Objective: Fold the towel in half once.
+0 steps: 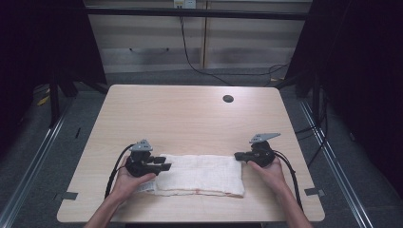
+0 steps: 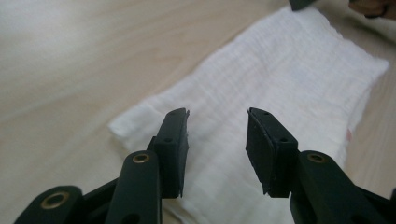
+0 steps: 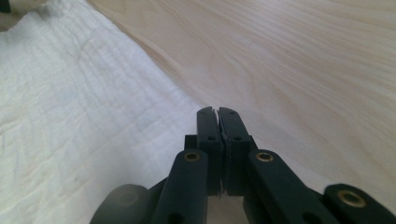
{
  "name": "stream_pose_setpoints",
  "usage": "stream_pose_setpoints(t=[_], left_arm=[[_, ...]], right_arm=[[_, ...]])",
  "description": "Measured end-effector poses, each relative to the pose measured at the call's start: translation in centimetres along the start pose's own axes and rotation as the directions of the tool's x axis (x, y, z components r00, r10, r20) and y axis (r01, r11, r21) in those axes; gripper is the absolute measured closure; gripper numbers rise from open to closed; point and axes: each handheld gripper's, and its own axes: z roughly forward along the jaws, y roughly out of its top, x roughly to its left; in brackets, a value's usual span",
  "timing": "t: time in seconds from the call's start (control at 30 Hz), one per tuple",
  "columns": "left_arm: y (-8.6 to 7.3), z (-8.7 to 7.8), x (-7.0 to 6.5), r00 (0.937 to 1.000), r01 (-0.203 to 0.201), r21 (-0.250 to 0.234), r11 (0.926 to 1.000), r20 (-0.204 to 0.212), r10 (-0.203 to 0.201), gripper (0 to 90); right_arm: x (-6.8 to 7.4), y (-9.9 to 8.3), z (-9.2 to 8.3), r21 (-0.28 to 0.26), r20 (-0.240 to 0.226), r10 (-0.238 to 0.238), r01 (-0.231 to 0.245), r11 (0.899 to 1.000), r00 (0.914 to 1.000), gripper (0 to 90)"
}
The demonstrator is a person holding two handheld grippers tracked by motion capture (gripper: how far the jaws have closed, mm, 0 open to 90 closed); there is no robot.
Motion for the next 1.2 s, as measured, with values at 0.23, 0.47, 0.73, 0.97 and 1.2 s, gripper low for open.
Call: stream_pose_setpoints(t=[0.23, 0.47, 0.73, 0.97, 1.2], left_arm=[[0.2, 0.9, 3.1, 0.9980, 0.046, 0.033, 0.9984, -0.045, -0.044, 65.7], [0.2, 2.3, 3.7, 0.9977, 0.052, 0.048, 0.9975, -0.046, -0.050, 55.3], [-0.1, 2.7, 3.2, 0.9989, -0.018, 0.031, 0.9994, -0.042, 0.019, 67.7], [-0.2, 3.0, 2.5, 0.9988, -0.044, 0.032, 0.9985, -0.021, 0.044, 80.3], [-0.4, 3.0, 2.7, 0.9999, -0.011, 0.022, 0.9997, -0.006, 0.011, 86.5]], right_arm=[[-0.2, -0.8, -0.7, -0.017, 0.008, 0.009, -0.009, 1.000, 0.9999, 88.4], [-0.4, -0.6, -0.4, -0.035, 0.002, 0.009, -0.009, 0.999, 1.0000, 88.3], [-0.7, -0.6, -0.3, -0.038, -0.001, 0.028, -0.028, 0.999, 0.9996, 88.4], [-0.7, -0.6, -0.3, -0.043, -0.008, 0.027, -0.028, 0.999, 0.9996, 88.4], [-0.5, -0.4, -0.1, -0.052, -0.025, 0.036, -0.037, 0.998, 0.9990, 88.4]])
